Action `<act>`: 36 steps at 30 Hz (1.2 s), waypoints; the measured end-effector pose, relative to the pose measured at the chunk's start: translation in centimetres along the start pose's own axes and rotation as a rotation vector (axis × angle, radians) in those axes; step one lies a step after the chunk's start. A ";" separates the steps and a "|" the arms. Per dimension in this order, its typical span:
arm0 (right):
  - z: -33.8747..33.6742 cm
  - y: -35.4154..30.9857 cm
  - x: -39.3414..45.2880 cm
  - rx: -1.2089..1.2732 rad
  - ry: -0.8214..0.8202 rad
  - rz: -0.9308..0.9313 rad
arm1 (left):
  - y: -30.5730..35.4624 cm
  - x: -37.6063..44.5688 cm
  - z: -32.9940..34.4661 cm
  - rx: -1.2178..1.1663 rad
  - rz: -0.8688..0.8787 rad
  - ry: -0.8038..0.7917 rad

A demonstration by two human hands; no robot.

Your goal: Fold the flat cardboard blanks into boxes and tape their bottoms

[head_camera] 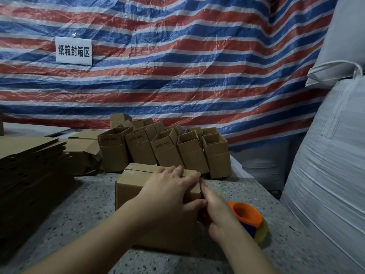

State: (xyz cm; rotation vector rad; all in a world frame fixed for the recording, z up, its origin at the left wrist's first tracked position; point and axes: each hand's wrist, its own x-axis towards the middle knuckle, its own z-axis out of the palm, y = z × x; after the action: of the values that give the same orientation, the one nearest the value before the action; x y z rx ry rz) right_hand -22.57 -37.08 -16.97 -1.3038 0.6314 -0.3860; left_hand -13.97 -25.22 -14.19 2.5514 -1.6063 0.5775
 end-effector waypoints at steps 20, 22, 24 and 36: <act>0.8 -0.8 0.5 -0.050 -0.103 0.045 | 0.1 -0.1 -0.8 -0.035 -0.037 -0.012; 0.7 -0.5 0.7 -0.011 -0.104 0.090 | 0.0 0.0 -1.0 -0.074 -0.045 -0.053; 0.7 -0.8 0.9 -0.020 -0.055 0.111 | -0.2 0.2 -1.4 -0.172 -0.053 -0.103; -0.7 -2.7 0.3 -0.121 0.080 0.260 | -8.6 -1.4 -4.5 -0.667 -0.858 0.064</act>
State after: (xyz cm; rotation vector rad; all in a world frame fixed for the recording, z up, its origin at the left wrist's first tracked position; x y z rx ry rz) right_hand -22.59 -38.46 -14.53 -1.3056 0.8914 -0.1893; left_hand -8.15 -18.99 -9.34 2.3082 -0.4244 0.0146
